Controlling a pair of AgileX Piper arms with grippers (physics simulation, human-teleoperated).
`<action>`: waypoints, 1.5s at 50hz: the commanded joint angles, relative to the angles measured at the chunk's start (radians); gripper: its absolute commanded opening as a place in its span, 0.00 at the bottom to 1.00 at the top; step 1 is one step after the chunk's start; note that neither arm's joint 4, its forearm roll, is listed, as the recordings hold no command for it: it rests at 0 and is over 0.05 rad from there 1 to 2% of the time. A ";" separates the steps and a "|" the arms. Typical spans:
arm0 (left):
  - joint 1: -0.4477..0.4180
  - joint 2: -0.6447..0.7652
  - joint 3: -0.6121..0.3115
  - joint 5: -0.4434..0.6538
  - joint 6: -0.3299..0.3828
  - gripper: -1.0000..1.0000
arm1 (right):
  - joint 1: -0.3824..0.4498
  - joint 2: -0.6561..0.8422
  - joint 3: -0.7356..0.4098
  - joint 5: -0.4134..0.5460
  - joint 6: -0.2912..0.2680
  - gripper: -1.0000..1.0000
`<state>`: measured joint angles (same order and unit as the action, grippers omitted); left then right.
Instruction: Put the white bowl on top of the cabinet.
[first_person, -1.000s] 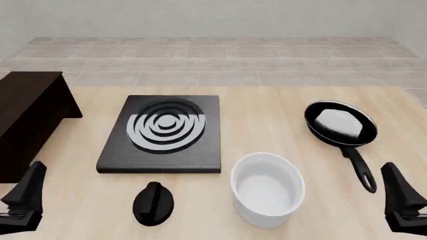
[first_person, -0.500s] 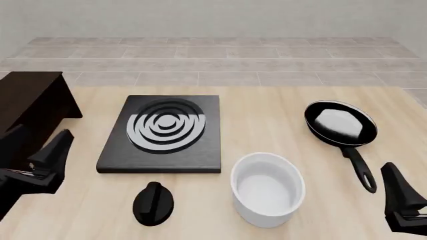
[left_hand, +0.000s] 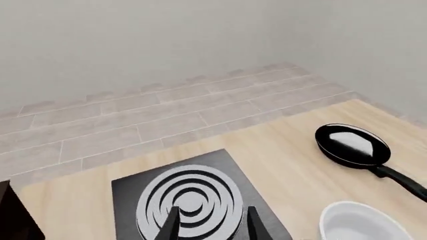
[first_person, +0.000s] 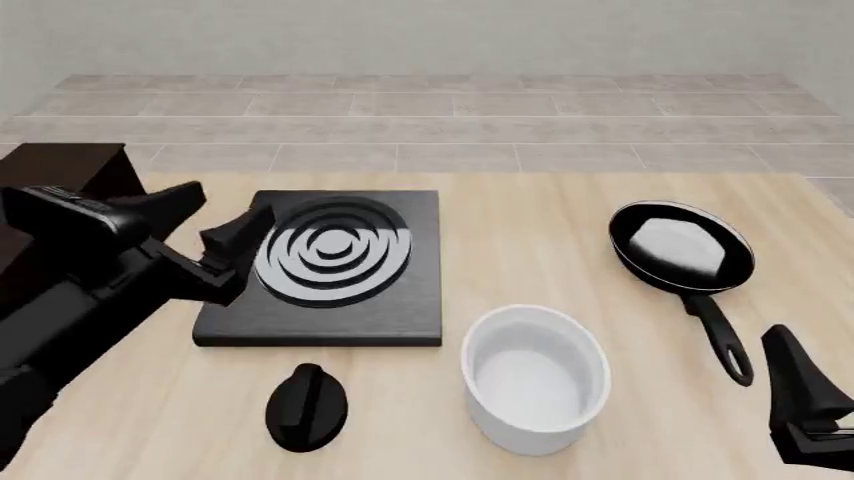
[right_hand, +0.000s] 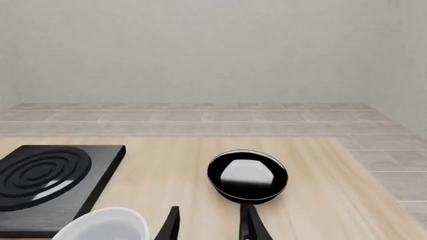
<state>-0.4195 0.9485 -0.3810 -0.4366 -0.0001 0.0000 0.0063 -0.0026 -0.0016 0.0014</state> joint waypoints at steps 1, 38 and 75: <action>-0.093 0.153 -0.124 0.028 -0.006 1.00 | 0.000 0.001 0.000 -0.002 -0.001 1.00; -0.246 0.439 -0.363 0.147 0.046 1.00 | 0.000 0.001 -0.001 0.000 0.000 1.00; -0.325 0.643 -0.504 0.276 0.070 1.00 | 0.000 0.004 -0.002 -0.002 0.000 1.00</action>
<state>-0.7155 1.5555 -0.8696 -0.1780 0.0701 -0.0001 0.0098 -0.0028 -0.0046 0.0017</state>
